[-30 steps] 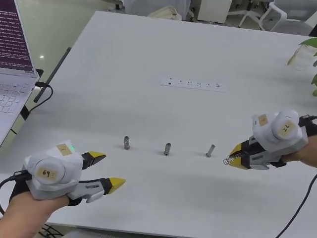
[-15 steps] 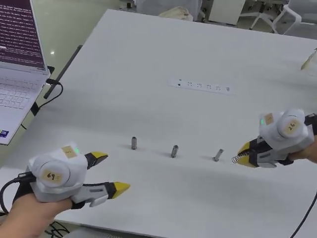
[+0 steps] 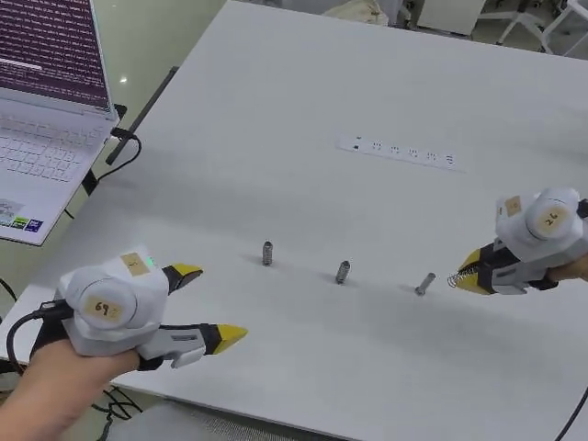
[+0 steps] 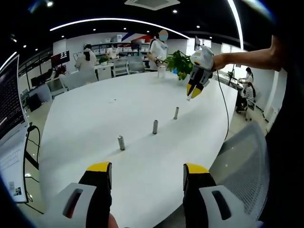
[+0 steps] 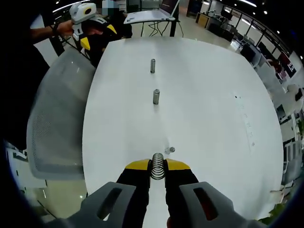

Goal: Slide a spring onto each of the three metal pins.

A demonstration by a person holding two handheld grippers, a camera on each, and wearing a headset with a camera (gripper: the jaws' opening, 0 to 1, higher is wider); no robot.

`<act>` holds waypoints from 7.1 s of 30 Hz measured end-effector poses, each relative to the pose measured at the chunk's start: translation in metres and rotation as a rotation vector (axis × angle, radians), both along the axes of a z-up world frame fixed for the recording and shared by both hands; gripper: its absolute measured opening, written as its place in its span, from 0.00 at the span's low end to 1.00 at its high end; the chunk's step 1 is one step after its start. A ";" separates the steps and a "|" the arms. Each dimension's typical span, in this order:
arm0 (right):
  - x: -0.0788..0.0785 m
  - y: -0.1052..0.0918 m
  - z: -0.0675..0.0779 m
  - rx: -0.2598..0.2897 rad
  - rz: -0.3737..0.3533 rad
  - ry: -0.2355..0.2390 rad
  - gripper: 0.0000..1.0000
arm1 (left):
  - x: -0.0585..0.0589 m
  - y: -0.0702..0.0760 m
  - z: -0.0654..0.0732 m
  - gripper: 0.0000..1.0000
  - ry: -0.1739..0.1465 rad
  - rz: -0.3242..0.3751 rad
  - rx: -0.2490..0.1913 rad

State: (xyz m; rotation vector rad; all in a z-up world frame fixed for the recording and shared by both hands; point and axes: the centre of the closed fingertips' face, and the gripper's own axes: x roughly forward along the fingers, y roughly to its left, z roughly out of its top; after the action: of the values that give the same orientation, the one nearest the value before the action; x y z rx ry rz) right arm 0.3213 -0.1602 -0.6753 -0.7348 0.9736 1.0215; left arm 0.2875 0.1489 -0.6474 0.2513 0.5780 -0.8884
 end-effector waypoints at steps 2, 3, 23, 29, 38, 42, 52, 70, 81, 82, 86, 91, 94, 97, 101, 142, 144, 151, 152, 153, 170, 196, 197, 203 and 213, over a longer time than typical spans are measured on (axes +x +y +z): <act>0.003 0.000 -0.002 -0.006 0.006 0.003 0.09 | 0.000 0.002 -0.002 0.57 0.003 0.003 0.005; 0.005 0.001 -0.003 -0.007 0.010 0.003 0.09 | 0.000 0.003 -0.002 0.57 0.003 0.007 0.006; 0.028 -0.007 -0.032 -0.070 0.070 0.041 0.09 | 0.009 0.016 0.001 0.57 0.010 0.066 0.023; 0.030 -0.006 -0.035 -0.067 0.080 0.049 0.09 | 0.010 0.016 0.002 0.57 0.013 0.074 0.025; 0.030 -0.003 -0.040 -0.073 0.099 0.061 0.09 | 0.013 0.016 0.004 0.58 0.011 0.084 0.024; 0.030 -0.001 -0.041 -0.075 0.107 0.065 0.09 | 0.013 0.017 0.004 0.58 0.012 0.088 0.026; 0.033 0.000 -0.048 -0.087 0.126 0.076 0.09 | 0.011 0.022 0.003 0.58 0.021 0.103 0.028; 0.033 0.005 -0.064 -0.136 0.180 0.105 0.09 | 0.017 0.020 0.007 0.58 0.011 0.103 0.022; 0.033 0.008 -0.077 -0.170 0.207 0.121 0.09 | 0.018 0.026 0.008 0.58 0.011 0.110 0.031; 0.034 0.007 -0.078 -0.171 0.207 0.123 0.09 | 0.018 0.027 0.008 0.58 0.011 0.112 0.033; 0.032 0.007 -0.083 -0.188 0.223 0.130 0.09 | 0.017 0.028 0.008 0.58 0.011 0.115 0.036; 0.032 0.009 -0.087 -0.188 0.224 0.139 0.09 | 0.018 0.027 0.012 0.58 0.006 0.115 0.036; 0.032 0.009 -0.092 -0.194 0.227 0.145 0.09 | 0.019 0.028 0.014 0.58 0.002 0.116 0.036; 0.031 0.007 -0.096 -0.211 0.238 0.151 0.09 | 0.020 0.028 0.016 0.58 -0.001 0.117 0.038; 0.031 0.008 -0.097 -0.209 0.235 0.155 0.09 | 0.021 0.029 0.017 0.58 -0.003 0.120 0.038; 0.012 -0.017 -0.064 -0.112 -0.111 -0.001 0.41 | 0.012 0.030 0.022 0.58 -0.022 0.096 -0.020; 0.010 -0.017 -0.063 -0.090 -0.152 -0.012 0.41 | 0.012 0.032 0.023 0.57 -0.025 0.101 -0.026; 0.003 -0.006 -0.055 0.039 -0.282 -0.055 0.41 | 0.010 0.033 0.022 0.57 -0.023 0.098 -0.038; 0.003 -0.003 -0.054 0.065 -0.298 -0.060 0.41 | 0.009 0.032 0.023 0.57 -0.023 0.096 -0.040; 0.000 0.001 -0.052 0.095 -0.322 -0.061 0.41 | 0.009 0.032 0.023 0.57 -0.022 0.094 -0.041; -0.027 0.025 -0.039 0.237 -0.411 -0.115 0.47 | 0.012 0.025 0.021 0.57 -0.019 0.053 -0.058; -0.069 0.022 -0.019 0.362 -0.597 -0.172 0.62 | 0.021 0.002 0.017 0.59 -0.014 -0.028 -0.059; -0.070 0.022 -0.019 0.365 -0.605 -0.174 0.62 | 0.021 0.002 0.017 0.59 -0.014 -0.029 -0.058; -0.080 0.023 -0.020 0.395 -0.643 -0.168 0.65 | 0.021 0.003 0.015 0.60 -0.012 -0.032 -0.056; -0.090 0.033 -0.022 0.425 -0.669 -0.160 0.71 | 0.017 0.004 0.013 0.62 -0.010 -0.029 -0.060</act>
State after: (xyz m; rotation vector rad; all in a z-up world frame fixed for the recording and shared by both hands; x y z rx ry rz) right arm 0.2314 -0.1271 -0.6973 -0.1074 0.7458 0.5358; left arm 0.3047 0.1524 -0.6340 0.2098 0.5392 -0.9303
